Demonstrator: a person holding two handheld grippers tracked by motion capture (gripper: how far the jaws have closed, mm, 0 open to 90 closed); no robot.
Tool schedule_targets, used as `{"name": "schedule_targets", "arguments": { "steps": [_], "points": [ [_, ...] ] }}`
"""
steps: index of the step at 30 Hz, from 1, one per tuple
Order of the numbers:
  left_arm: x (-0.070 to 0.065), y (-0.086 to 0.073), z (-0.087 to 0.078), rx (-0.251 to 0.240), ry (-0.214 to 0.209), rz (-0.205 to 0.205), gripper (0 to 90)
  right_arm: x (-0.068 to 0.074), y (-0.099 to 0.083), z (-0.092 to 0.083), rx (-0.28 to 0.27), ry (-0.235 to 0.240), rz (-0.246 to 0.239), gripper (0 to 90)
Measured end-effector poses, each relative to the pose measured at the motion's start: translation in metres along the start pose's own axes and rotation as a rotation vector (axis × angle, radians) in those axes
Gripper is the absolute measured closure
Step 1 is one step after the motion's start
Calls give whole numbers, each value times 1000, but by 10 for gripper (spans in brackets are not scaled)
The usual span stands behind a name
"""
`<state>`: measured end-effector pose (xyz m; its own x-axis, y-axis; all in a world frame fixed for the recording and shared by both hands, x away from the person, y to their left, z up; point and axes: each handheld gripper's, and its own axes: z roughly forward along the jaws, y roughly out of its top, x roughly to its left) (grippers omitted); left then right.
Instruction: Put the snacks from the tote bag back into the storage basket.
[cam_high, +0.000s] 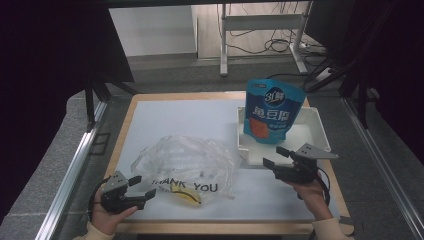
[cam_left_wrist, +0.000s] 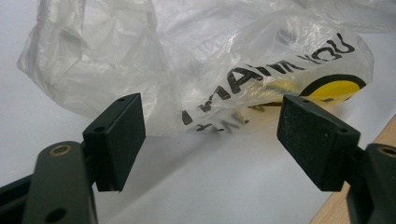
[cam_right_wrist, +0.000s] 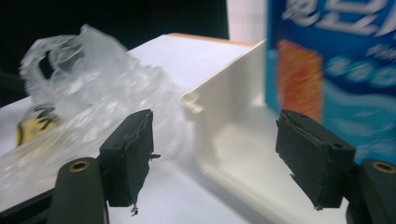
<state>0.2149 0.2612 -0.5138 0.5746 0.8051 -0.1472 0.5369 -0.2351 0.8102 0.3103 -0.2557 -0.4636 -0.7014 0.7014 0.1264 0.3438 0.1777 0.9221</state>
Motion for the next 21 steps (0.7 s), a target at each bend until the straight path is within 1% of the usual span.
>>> {"name": "schedule_targets", "arguments": {
  "steps": [2, 3, 5, 6, 11, 21],
  "points": [
    [0, 0, 0, 0, 2, 1, 235, 6, -5, 4, 23, 18, -7, 274],
    [0, 0, 0, -1, 2, 1, 235, 8, -7, 5, 36, 22, -19, 274],
    [0, 0, -1, -3, 5, 2, 235, 11, -8, 7, 44, 25, -30, 274],
    [-1, 0, -1, -3, 5, 2, 235, 11, -9, 8, 45, 32, -24, 274],
    [-1, 0, -1, -3, 6, 3, 235, 13, -14, 13, 57, 44, -26, 274],
    [-1, 0, -1, -4, 8, 6, 235, 9, -18, 14, 63, 38, -12, 274]
  ]
}}
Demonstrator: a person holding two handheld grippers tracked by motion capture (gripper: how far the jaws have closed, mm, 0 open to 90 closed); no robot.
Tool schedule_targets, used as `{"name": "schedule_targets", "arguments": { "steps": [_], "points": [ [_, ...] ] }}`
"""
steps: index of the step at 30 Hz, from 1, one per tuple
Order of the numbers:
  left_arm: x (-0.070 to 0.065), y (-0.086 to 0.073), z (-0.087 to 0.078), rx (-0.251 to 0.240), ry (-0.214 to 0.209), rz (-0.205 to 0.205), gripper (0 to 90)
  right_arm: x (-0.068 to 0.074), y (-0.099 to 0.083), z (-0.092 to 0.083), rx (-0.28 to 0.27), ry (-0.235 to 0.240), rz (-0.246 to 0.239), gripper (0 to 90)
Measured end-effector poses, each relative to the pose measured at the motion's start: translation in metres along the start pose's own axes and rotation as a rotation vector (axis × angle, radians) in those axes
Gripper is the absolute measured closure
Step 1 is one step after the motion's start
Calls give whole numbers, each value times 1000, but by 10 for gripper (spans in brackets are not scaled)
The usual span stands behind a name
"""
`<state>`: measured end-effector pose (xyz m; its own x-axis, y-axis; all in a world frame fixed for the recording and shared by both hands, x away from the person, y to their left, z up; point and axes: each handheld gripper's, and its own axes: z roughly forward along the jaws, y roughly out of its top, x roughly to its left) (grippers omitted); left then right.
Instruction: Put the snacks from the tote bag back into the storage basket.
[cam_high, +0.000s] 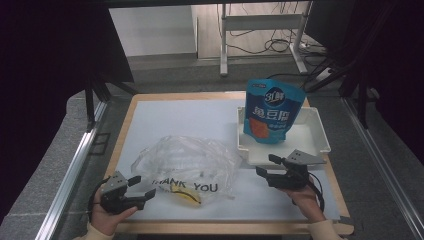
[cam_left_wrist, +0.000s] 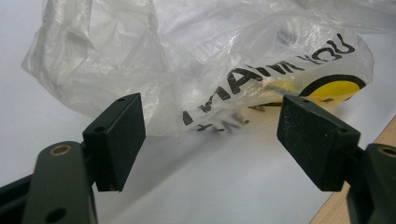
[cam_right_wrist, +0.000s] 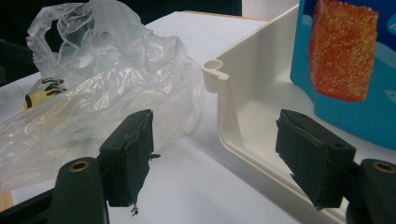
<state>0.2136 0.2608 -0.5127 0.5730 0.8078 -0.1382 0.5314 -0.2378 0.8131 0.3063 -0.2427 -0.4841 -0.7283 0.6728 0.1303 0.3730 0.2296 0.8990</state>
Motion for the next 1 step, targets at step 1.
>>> {"name": "schedule_targets", "arguments": {
  "steps": [1],
  "points": [
    [0, 0, 0, 0, 0, 1, 235, 0, 0, 1, 2, 1, 1, 274]
  ]
}}
